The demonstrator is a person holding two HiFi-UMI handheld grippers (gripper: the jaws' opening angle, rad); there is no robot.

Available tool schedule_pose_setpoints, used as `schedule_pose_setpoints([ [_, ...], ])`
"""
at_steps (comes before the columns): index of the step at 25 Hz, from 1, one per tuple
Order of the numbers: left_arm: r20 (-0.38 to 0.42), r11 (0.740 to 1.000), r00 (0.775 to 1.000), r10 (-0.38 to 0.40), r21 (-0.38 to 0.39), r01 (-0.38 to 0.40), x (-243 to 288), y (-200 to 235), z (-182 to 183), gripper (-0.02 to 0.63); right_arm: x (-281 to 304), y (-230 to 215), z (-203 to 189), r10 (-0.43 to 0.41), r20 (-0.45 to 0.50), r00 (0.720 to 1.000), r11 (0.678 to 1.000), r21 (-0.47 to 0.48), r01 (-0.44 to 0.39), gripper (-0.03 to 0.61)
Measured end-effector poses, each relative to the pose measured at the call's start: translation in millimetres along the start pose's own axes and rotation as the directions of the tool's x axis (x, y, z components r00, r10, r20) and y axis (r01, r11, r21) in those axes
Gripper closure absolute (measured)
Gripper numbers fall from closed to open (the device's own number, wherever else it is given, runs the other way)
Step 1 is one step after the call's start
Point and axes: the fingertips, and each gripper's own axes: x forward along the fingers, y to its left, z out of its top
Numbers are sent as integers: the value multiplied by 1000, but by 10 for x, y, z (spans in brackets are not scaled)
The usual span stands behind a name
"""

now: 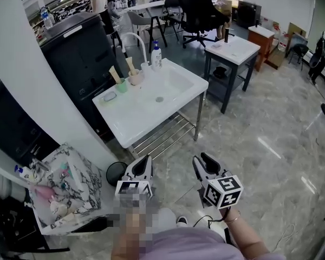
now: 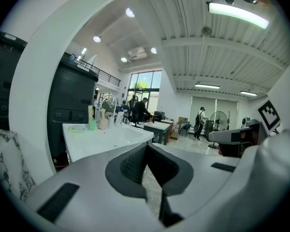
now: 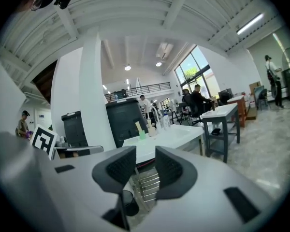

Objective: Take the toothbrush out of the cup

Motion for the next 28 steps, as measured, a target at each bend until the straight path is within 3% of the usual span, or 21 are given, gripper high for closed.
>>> schedule_pose_setpoints([
  [11,-9,1000,1000,13,3,-13,538,441,26,614,682,-184,123,11,6,1000,1000,-8,-11,426],
  [28,-46,998,998,51,-29,-52,2064,2350,568,614,3378,-136,854,50,0,999,998,-39,-50,422],
])
